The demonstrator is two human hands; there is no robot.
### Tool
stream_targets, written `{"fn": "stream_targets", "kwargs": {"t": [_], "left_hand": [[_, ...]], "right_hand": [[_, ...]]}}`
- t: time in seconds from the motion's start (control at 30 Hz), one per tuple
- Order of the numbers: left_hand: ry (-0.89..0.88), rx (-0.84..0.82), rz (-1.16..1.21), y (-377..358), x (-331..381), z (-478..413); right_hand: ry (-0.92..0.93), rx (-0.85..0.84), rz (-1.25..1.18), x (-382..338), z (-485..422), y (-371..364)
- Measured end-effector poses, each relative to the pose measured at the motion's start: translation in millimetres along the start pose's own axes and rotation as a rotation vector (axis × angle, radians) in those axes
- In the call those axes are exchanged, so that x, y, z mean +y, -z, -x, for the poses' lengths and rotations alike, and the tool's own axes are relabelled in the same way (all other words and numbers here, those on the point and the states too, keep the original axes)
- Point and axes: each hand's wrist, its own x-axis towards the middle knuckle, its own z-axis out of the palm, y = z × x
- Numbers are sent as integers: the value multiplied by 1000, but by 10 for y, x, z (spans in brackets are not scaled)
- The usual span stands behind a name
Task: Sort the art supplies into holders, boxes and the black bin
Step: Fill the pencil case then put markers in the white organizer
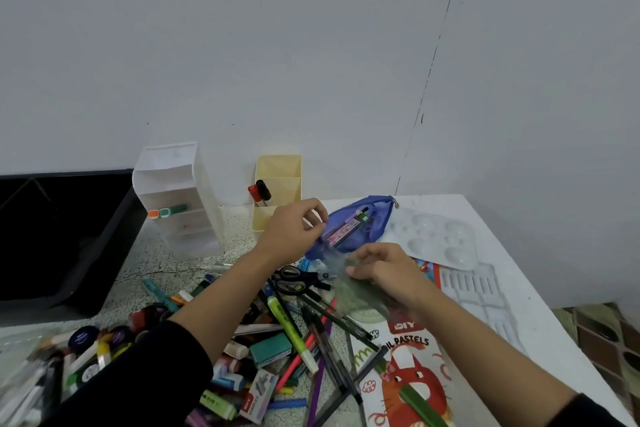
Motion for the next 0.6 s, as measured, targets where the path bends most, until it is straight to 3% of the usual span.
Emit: {"fn": "stream_targets", "kwargs": {"t": [0.13, 0.27, 0.37, 0.53, 0.6], "left_hand": [[-21, -22, -77, -28, -12, -30], [-29, -56, -248, -82, -85, -72], [-80, -121, -361, -129, -68, -59], [-138, -146, -316, -186, -3, 8], [-150, -153, -290, -210, -6, 25]], "right_hand": [[-36, -10, -15, -23, -4, 260], [-45, 240, -173, 49, -220, 378], [-42, 309, -190, 72, -456, 345], [-2, 477, -94, -45, -851, 290], [22, 469, -16, -91, -992, 250]]}}
